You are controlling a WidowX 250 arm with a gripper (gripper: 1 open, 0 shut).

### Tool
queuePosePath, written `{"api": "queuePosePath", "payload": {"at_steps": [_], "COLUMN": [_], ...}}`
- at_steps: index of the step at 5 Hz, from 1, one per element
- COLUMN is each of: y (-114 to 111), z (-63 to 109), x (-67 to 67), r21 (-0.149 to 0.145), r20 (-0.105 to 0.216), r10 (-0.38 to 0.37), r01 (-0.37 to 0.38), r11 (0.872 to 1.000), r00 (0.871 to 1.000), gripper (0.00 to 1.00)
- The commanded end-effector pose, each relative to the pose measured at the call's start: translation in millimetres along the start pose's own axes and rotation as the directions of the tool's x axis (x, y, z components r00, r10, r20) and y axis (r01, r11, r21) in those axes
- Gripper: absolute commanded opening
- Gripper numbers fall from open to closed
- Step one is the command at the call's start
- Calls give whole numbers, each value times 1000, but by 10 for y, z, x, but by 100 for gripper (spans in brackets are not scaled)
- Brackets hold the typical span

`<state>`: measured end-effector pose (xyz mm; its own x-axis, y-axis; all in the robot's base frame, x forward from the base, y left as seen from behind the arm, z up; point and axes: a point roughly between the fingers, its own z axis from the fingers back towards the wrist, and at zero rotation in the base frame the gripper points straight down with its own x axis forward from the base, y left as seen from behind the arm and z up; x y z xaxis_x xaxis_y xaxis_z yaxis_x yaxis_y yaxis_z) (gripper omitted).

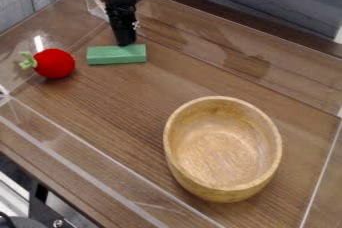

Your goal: Put the green block in the brown bowl

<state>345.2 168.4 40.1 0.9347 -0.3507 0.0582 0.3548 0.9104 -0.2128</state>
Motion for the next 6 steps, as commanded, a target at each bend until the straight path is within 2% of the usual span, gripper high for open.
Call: {"api": "queuePosePath", "payload": {"at_steps": [1,2,5,6], "y": [0,29,120,135], "z": [566,477,152,104], "x": [79,71,42,55], "r21": [108,97,69,69], "r20": [84,69,17,11], "r10": [-10,-1,17,22], "r01": [1,-6,-18,-23], "r11": [994,995,997,997], "r00": [996,998,1000,1000], "gripper": [0,100,100,0]}}
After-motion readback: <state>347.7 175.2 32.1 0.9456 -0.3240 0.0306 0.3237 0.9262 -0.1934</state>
